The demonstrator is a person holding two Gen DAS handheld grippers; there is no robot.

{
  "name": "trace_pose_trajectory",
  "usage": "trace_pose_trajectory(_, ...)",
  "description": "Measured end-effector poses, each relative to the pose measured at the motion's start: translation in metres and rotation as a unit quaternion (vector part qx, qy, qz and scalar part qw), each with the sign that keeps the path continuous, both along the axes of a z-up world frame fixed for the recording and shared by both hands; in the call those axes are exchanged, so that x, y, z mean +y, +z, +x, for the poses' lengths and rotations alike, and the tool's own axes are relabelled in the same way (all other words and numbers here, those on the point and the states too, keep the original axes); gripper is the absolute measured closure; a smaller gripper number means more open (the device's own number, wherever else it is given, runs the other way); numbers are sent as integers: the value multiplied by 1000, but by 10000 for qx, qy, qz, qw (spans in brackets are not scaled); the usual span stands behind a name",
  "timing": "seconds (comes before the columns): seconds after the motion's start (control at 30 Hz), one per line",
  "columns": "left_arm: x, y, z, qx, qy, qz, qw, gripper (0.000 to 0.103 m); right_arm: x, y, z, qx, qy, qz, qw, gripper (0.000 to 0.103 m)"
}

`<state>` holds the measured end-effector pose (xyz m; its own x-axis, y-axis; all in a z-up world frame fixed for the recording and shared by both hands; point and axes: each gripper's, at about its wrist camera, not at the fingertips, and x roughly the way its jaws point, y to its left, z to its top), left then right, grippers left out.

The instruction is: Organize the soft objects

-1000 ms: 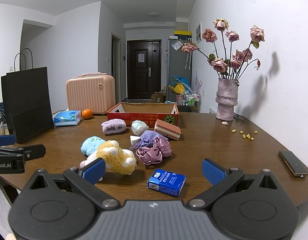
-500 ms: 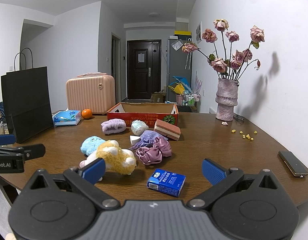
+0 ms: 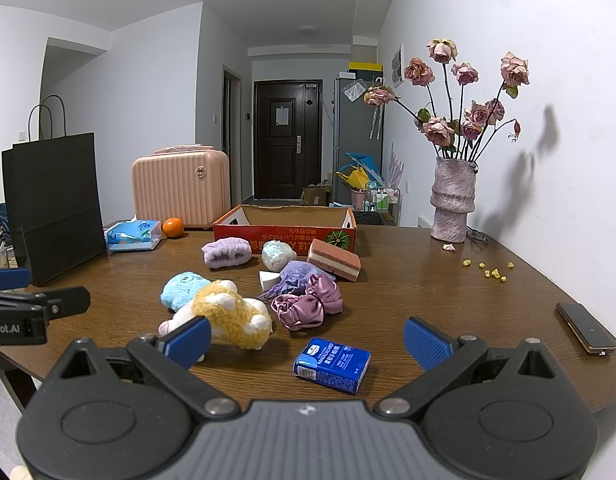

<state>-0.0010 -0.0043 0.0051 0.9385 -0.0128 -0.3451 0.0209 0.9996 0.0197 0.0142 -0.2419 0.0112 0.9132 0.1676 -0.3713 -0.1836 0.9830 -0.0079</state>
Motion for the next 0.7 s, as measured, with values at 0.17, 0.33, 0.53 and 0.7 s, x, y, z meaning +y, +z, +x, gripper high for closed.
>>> trace_pose_trajectory(0.17,0,0,0,1,4,-4,10000,0,1,0,0,-3,0,0,10000,0)
trace_pose_trajectory(0.33,-1,2,0,-8,-3,1,10000,0,1,0,0,-7,3,-6,10000,0)
trace_pose_trajectory(0.53,-4,6,0,-17,-13,2,10000,0,1,0,1,3,3,-14,10000,0)
trace_pose_trajectory(0.7,-8,8,4,35,-30,-14,10000,0,-1,0,7,62,-1,-56,10000,0)
